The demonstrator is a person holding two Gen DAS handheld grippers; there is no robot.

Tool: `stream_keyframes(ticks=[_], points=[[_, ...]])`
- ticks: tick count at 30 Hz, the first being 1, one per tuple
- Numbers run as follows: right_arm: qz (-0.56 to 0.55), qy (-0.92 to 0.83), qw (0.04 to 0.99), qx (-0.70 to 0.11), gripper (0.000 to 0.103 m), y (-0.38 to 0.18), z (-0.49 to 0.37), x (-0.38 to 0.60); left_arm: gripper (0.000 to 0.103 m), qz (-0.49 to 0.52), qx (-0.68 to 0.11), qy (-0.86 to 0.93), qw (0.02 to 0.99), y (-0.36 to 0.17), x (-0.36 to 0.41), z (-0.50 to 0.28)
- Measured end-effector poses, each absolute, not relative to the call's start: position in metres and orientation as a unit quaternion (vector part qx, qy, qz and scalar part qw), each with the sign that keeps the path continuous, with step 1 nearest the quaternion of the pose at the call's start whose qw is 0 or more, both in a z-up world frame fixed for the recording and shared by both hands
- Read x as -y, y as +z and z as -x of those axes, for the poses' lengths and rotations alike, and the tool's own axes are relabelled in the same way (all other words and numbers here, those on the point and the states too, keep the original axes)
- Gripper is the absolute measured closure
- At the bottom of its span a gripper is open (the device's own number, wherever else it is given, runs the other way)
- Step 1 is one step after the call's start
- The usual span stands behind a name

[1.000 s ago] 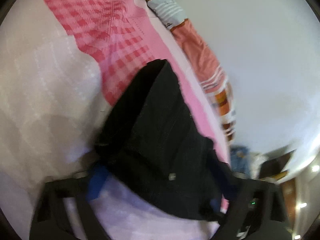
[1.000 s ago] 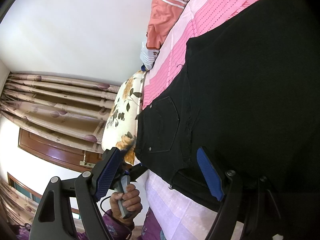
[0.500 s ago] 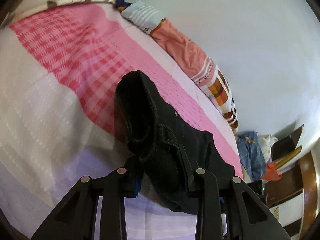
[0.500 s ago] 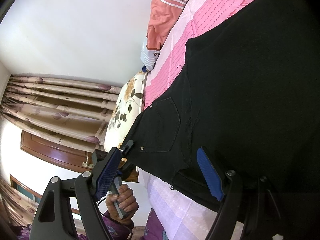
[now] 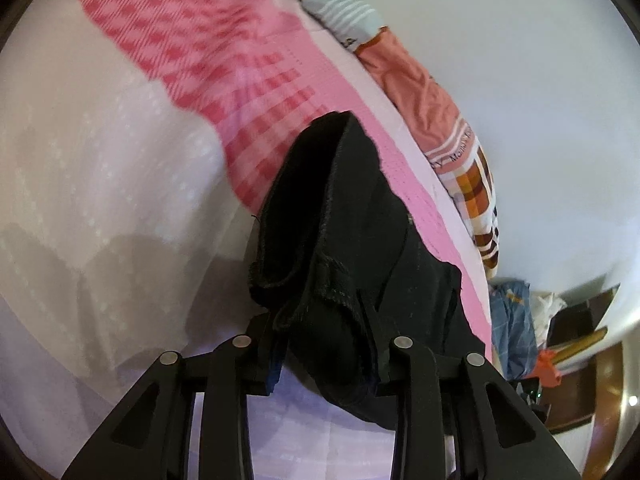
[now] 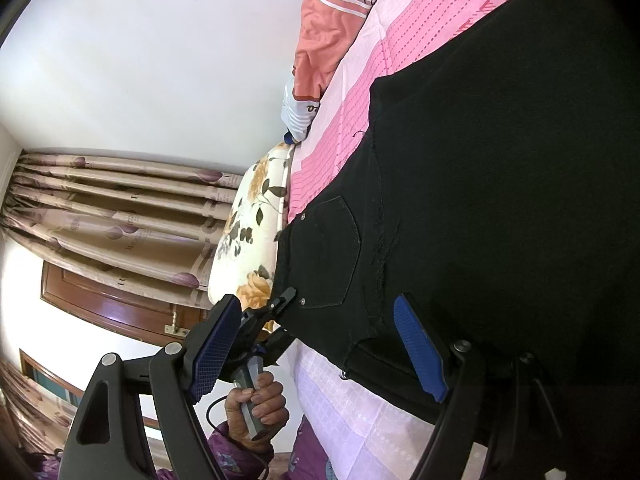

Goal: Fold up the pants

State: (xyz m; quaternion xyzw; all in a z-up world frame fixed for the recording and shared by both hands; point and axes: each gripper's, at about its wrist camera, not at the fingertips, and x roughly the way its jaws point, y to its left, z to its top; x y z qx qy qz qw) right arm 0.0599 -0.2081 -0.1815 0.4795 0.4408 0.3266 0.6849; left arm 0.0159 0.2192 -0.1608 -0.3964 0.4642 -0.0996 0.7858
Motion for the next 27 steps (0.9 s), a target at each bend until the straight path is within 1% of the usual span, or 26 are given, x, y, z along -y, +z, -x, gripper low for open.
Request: stream_keyframes(ticks=[3,4,10,14,16,17,18,19,20,23,27], points=[[-0.479,0.327,0.685,-0.441,0.028,-0.181,-0.060,0.208,0.067,0.416,-0.462,-0.101,0.776,-0.165,-0.223,-0.015],[-0.479,0.327,0.685,-0.441,0.028,-0.181,-0.060,0.208,0.064,0.418,-0.463,-0.100,0.775,-0.166,-0.223,-0.015],[-0.481,0.327,0.684,-0.440,0.028,-0.182,-0.061,0.208,0.060,0.462,-0.456,-0.079,0.757,-0.170,-0.229,-0.010],[-0.480,0.325,0.686,-0.440,0.028,-0.182,-0.060,0.208,0.044,0.470,-0.444,-0.090,0.757,-0.169,-0.227,-0.012],[-0.480,0.325,0.686,-0.440,0.028,-0.182,-0.059,0.209,0.044,0.475,-0.435,-0.093,0.759,-0.170,-0.227,-0.013],[-0.480,0.325,0.686,-0.439,0.028,-0.182,-0.059,0.209,0.044,0.468,-0.432,-0.098,0.765,-0.169,-0.226,-0.014],[-0.480,0.325,0.686,-0.440,0.028,-0.181,-0.059,0.209,0.046,0.442,-0.436,-0.102,0.777,-0.167,-0.222,-0.016],[-0.481,0.325,0.686,-0.440,0.028,-0.181,-0.059,0.209,0.060,0.420,-0.443,-0.099,0.786,-0.164,-0.219,-0.018],[-0.481,0.325,0.686,-0.440,0.028,-0.181,-0.059,0.209,0.067,0.388,-0.452,-0.093,0.798,-0.162,-0.215,-0.020],[-0.481,0.324,0.686,-0.440,0.028,-0.181,-0.059,0.209,0.070,0.368,-0.452,-0.089,0.808,-0.153,-0.210,-0.020],[-0.483,0.325,0.683,-0.440,0.028,-0.182,-0.059,0.212,0.071,0.341,-0.431,-0.099,0.829,-0.132,-0.202,-0.018]])
